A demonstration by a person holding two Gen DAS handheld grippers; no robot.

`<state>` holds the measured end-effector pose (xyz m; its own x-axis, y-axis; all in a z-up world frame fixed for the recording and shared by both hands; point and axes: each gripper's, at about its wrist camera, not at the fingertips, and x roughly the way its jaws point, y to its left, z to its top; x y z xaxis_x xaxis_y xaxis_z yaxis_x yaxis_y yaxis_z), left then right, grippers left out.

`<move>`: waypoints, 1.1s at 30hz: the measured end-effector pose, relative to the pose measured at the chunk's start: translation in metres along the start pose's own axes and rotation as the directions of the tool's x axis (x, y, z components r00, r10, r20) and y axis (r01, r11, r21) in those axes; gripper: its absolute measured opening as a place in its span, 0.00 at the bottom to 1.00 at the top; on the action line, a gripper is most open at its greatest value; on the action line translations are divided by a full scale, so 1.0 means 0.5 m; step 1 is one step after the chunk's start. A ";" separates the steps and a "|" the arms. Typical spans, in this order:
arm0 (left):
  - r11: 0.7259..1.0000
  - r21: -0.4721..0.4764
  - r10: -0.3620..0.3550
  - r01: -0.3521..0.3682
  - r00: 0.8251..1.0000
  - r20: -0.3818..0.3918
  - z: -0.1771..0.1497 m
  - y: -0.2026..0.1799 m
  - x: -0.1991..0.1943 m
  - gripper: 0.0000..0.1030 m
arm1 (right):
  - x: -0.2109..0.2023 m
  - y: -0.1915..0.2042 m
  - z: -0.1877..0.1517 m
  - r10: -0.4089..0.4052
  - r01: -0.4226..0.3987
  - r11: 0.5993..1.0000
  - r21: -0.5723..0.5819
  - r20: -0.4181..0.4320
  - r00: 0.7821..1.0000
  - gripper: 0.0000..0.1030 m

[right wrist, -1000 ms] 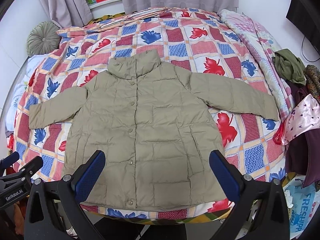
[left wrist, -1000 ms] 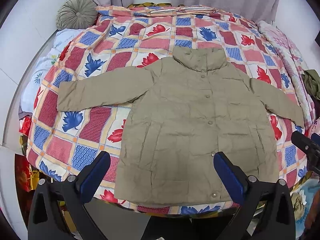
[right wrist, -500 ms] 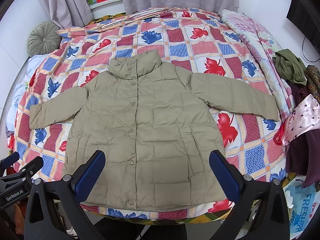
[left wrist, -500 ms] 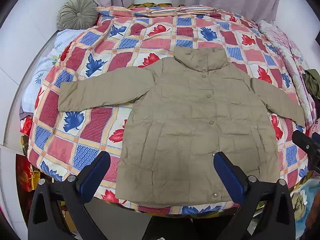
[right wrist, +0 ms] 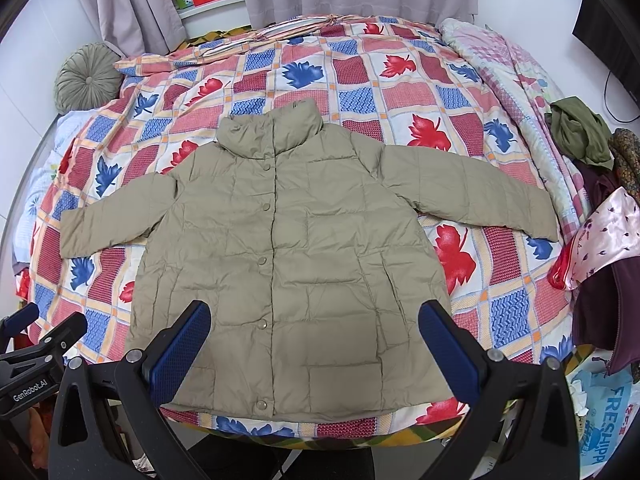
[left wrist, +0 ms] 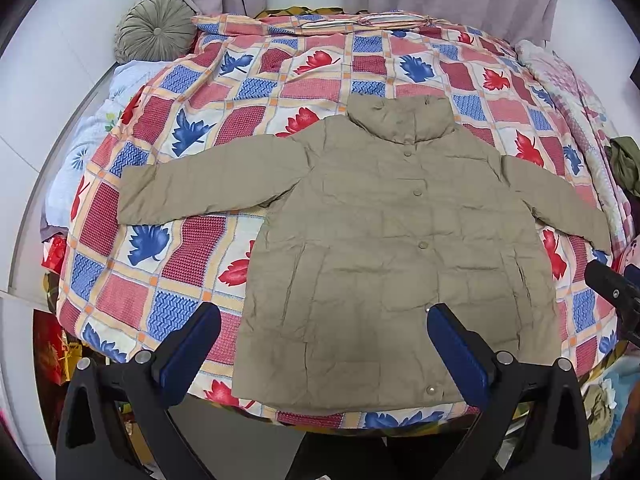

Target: Fold large clothes

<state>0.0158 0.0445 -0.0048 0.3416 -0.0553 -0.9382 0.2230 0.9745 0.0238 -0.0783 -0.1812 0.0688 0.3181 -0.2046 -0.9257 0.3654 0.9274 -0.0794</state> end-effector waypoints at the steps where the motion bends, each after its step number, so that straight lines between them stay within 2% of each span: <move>1: 1.000 -0.001 0.000 0.000 1.000 0.000 0.000 0.000 0.000 1.00 | 0.000 -0.005 -0.001 0.000 0.000 1.000 0.000 0.000 1.000 1.00; 33: 1.000 -0.002 0.003 -0.003 1.000 -0.002 -0.005 -0.006 0.000 1.00 | 0.001 -0.003 -0.002 -0.002 0.002 1.000 0.001 -0.004 1.000 1.00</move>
<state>0.0130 0.0419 -0.0056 0.3402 -0.0516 -0.9389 0.2201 0.9751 0.0262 -0.0794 -0.1825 0.0679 0.3139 -0.2054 -0.9270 0.3668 0.9267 -0.0812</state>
